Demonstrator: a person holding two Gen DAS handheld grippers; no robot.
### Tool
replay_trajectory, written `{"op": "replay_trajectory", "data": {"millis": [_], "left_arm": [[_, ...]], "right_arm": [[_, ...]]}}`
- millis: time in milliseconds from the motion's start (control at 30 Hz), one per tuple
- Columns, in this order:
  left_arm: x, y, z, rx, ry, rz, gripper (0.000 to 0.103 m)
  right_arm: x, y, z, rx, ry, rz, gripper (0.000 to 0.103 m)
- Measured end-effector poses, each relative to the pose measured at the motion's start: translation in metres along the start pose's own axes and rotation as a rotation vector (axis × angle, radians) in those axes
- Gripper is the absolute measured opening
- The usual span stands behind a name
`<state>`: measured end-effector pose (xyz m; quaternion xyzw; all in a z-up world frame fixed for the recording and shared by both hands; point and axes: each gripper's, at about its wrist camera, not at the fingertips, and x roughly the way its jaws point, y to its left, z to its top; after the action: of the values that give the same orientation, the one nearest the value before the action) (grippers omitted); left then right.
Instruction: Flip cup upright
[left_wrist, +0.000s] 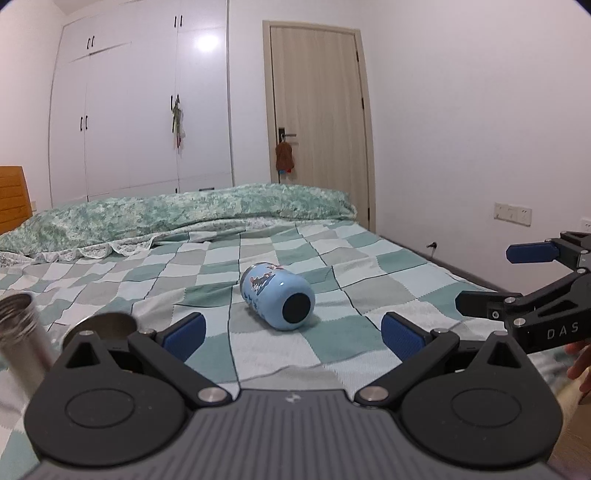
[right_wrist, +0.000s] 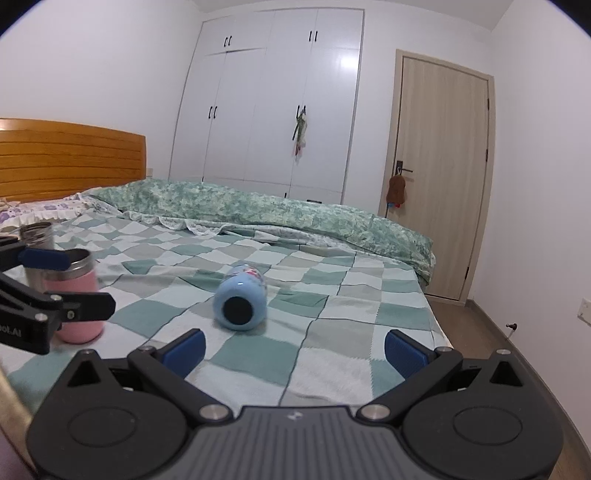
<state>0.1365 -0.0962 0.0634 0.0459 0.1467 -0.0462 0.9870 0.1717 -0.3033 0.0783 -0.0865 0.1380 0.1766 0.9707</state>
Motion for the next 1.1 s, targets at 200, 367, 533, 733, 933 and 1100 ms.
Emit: {"op": "replay_trajectory", "data": {"millis": [200, 367, 533, 733, 933, 1100], "left_arm": [[0.049, -0.001, 0.028, -0.025, 0.067, 0.036, 0.103], [0.094, 0.002, 0.047, -0.070, 0.149, 0.072, 0.103], [0.138, 0.001, 0.063, -0.065, 0.217, 0.136, 0.103], [0.192, 0.005, 0.079, -0.075, 0.305, 0.226, 0.103], [0.247, 0.015, 0.089, -0.117, 0.421, 0.293, 0.103], [0.284, 0.023, 0.092, -0.144, 0.494, 0.331, 0.103]], "right_arm": [[0.046, -0.028, 0.021, -0.002, 0.053, 0.038, 0.103], [0.087, -0.048, 0.033, 0.006, 0.100, 0.063, 0.103], [0.131, -0.066, 0.048, 0.001, 0.154, 0.077, 0.103], [0.185, -0.084, 0.061, -0.013, 0.199, 0.089, 0.103], [0.236, -0.095, 0.067, -0.029, 0.239, 0.117, 0.103], [0.269, -0.098, 0.066, -0.062, 0.271, 0.151, 0.103]]}}
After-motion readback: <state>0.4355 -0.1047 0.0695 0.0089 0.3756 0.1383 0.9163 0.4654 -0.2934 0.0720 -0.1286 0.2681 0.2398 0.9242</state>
